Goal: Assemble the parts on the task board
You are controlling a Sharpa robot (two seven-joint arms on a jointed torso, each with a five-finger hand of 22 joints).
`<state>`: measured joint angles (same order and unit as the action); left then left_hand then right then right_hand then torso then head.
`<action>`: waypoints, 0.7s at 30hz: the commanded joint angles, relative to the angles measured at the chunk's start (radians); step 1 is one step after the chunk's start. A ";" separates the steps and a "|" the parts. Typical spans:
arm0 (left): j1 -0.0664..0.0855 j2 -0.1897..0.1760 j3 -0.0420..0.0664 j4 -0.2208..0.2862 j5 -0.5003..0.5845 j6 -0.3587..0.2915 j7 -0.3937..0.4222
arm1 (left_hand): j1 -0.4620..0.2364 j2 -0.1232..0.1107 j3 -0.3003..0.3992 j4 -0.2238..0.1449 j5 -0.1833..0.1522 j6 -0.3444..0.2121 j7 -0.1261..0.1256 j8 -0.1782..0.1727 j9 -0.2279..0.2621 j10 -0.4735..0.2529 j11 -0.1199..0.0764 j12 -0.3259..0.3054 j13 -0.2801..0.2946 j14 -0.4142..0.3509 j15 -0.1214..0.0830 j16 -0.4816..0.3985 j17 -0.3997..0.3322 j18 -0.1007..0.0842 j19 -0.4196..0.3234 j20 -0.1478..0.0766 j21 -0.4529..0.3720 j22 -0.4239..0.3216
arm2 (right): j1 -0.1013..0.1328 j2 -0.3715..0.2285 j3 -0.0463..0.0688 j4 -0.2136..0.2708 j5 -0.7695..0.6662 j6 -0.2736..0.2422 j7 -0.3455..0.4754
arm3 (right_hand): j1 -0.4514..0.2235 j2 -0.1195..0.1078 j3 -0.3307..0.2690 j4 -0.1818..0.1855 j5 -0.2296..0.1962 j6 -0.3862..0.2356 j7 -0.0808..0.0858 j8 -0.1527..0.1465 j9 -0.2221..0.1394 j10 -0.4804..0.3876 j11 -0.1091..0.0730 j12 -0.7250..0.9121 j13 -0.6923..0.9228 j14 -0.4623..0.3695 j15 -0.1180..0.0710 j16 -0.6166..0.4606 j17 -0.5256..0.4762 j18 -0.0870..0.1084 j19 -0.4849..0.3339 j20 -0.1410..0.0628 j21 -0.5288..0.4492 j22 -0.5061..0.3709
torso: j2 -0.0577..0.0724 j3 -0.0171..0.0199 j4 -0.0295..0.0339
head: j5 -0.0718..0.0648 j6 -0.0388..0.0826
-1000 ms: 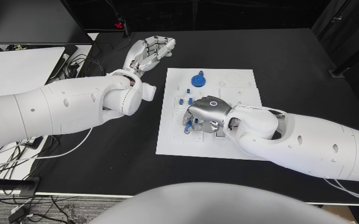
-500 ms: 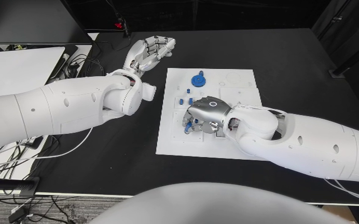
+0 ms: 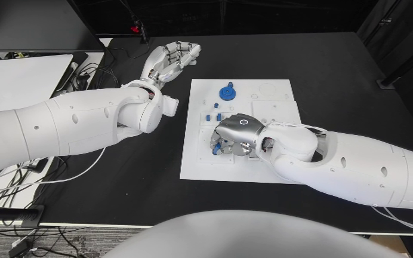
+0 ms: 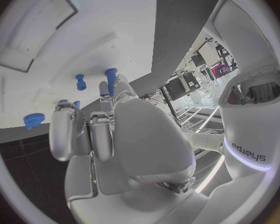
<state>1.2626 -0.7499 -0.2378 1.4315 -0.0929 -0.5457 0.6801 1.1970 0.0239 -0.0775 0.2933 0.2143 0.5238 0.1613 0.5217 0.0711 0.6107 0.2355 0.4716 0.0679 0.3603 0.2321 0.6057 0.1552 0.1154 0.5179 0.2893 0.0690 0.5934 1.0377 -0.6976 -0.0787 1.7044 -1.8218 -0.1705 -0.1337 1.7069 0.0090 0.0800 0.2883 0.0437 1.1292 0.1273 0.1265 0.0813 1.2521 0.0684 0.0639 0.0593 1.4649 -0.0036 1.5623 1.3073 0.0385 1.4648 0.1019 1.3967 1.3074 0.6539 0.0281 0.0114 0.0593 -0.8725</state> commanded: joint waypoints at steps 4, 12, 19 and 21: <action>0.001 0.000 0.001 0.000 0.001 0.002 0.130 | 0.003 0.009 -0.006 -0.002 0.004 -0.005 0.110 0.003 -0.001 -0.003 -0.004 0.005 -0.001 -0.006 -0.001 0.005 -0.001 0.003 0.009 0.001 0.005 -0.001 | 0.000 0.001 -0.002 -0.002 -0.003 0.031 -0.012 | 0.002 -0.001 0.005 0.000 0.003 -0.002 0.005 -0.002 -0.001 0.000 0.003 -0.004 0.001 0.102 0.003 0.000 0.247 0.009 0.008 0.001 -0.007 0.180 | 0.000 0.0002 0.0006 | 0.000 0.000; 0.001 0.000 0.001 0.001 0.001 0.002 0.129 | 0.004 0.012 -0.008 -0.002 0.005 -0.006 0.110 0.004 -0.001 -0.004 -0.004 0.006 -0.002 -0.007 -0.001 0.007 -0.003 0.003 0.009 0.001 0.005 -0.002 | 0.000 0.007 -0.002 -0.005 -0.002 0.021 -0.016 | -0.071 -0.056 -0.044 0.005 0.003 -0.111 0.046 -0.064 -0.020 -0.112 0.043 -0.006 -0.001 0.095 0.033 -0.017 0.213 0.015 -0.010 0.020 -0.039 0.166 | 0.000 0.0000 0.0001 | 0.002 0.000; 0.001 -0.001 0.001 0.001 0.001 0.002 0.128 | 0.004 0.012 -0.008 -0.002 0.005 -0.006 0.110 0.004 -0.001 -0.004 -0.004 0.006 -0.002 -0.007 -0.001 0.007 -0.003 0.003 0.009 0.001 0.005 -0.002 | 0.000 0.007 -0.002 -0.002 -0.002 -0.018 0.003 | -0.140 -0.092 -0.079 0.000 0.003 -0.216 0.057 -0.066 -0.018 -0.180 0.054 -0.001 0.003 0.089 0.045 -0.028 0.191 0.021 -0.020 0.036 -0.061 0.156 | 0.000 -0.0005 0.0003 | 0.001 0.000; 0.001 -0.001 0.001 0.001 0.001 0.002 0.128 | 0.004 0.012 -0.008 -0.002 0.005 -0.006 0.110 0.004 -0.001 -0.004 -0.004 0.006 -0.002 -0.007 -0.001 0.007 -0.003 0.003 0.009 0.001 0.005 -0.002 | 0.000 0.006 -0.002 -0.001 -0.002 -0.033 0.009 | -0.155 -0.100 -0.083 0.001 0.003 -0.229 0.058 -0.065 -0.017 -0.184 0.054 0.001 0.004 0.088 0.045 -0.031 0.185 0.023 -0.023 0.038 -0.067 0.153 | 0.000 -0.0004 0.0003 | 0.001 0.000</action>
<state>1.2623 -0.7510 -0.2378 1.4317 -0.0928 -0.5458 0.6801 1.2009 0.0278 -0.0801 0.2904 0.2142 0.5239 0.1612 0.5217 0.0712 0.6107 0.2355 0.4716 0.0679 0.3603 0.2321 0.6095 0.1534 0.1154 0.5179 0.2893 0.0690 0.5924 1.0363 -0.6916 -0.0810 1.6998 -1.8212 -0.1682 -0.1397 1.5574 -0.0902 0.0012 0.2898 0.0495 0.9055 0.1855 0.0627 0.0628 1.0737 0.1212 0.0599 0.0625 1.4668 0.0341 1.5359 1.3074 0.0544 1.4399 0.1343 1.3336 1.3073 0.6539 0.0280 0.0116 0.0610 -0.8725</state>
